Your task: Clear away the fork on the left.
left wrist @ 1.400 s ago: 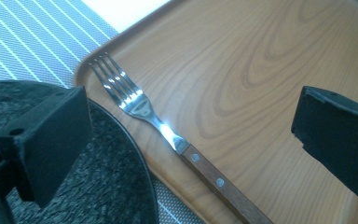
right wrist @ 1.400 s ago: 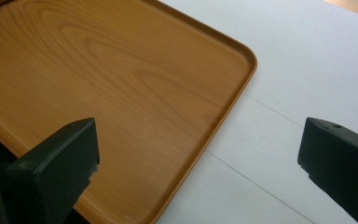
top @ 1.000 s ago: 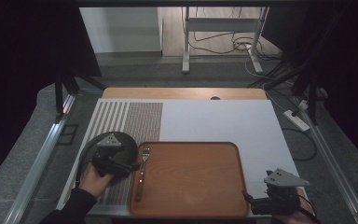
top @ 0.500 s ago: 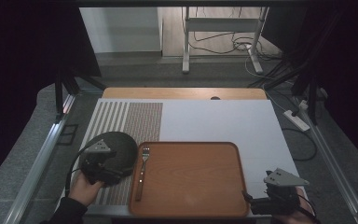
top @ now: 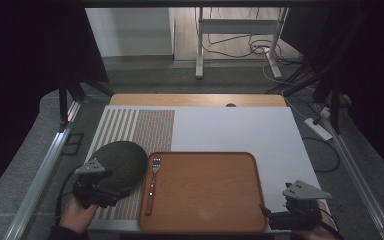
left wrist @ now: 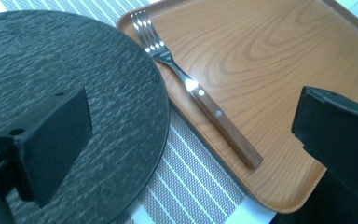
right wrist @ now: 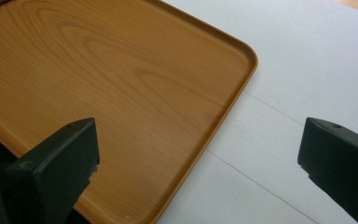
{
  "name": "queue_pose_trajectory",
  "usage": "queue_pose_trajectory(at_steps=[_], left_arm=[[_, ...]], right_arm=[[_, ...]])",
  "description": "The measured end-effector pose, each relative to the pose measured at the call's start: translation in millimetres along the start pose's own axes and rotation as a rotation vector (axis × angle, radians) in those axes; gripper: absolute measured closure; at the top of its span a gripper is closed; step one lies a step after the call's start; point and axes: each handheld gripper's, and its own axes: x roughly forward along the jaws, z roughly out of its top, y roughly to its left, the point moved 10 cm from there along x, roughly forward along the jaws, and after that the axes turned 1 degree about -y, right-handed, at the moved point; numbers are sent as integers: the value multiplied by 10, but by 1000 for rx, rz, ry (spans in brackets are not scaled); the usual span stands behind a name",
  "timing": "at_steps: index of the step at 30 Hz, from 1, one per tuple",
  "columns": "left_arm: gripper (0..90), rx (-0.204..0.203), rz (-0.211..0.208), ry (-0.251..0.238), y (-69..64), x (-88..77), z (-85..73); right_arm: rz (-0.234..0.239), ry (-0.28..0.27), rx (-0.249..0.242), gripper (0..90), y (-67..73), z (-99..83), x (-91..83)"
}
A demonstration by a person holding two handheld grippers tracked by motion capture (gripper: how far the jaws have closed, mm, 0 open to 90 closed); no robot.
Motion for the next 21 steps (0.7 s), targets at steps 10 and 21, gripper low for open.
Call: queue_pose_trajectory(at_steps=[10,21], left_arm=[[0,-22,30,3,28,-136,-143],[0,-70,67,-48,75,-335,-235]], right_arm=[[-1,1,-1,0,-1,-1,1],[-3,3,-1,0,-1,-4,3]])
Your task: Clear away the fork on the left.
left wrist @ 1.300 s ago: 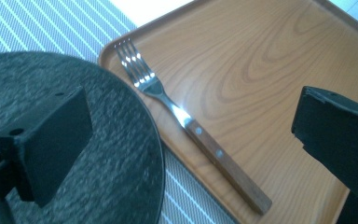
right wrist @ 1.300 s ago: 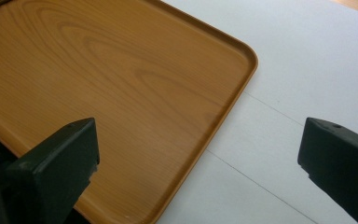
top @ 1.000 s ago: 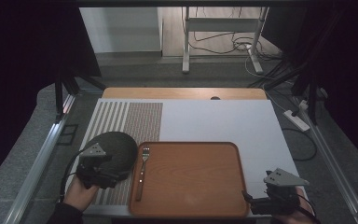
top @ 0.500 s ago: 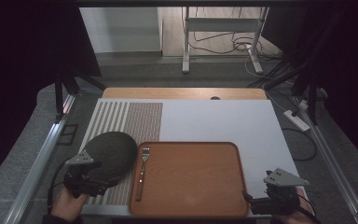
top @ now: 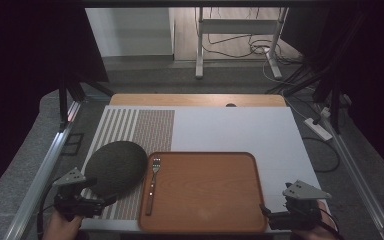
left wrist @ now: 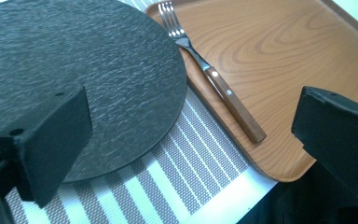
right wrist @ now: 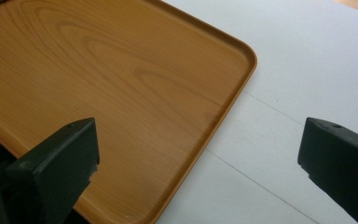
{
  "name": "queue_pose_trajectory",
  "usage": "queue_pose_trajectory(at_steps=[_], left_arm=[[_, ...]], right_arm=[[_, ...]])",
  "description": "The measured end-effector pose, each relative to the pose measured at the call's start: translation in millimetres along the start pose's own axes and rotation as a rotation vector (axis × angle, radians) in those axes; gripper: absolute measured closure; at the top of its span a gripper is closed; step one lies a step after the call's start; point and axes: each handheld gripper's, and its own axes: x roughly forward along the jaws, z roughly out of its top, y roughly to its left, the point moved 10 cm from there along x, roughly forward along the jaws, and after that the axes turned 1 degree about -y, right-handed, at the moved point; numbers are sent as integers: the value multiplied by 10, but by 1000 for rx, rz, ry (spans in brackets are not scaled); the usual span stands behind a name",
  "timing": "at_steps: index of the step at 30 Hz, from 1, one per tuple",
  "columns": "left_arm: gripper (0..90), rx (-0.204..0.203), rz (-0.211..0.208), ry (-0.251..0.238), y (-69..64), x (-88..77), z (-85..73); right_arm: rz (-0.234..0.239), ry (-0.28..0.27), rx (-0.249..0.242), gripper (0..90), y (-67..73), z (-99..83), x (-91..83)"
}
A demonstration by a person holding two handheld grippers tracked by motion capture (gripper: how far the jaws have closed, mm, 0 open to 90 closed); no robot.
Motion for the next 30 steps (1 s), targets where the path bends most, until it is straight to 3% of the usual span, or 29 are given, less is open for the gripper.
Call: queue_pose_trajectory(at_steps=[11,17,23,30], left_arm=[[0,0,37,-26,27,-131,-54],[0,16,48,-33,15,-173,-76],[0,47,66,-33,-9,-202,-100],[0,61,49,-49,-33,-216,-89]], right_arm=[[-2,-4,8,0,-11,4,-3],[-2,-7,45,0,-43,5,-6],[-4,-2,50,0,-44,5,-2],[-4,8,33,0,-35,-4,11]])
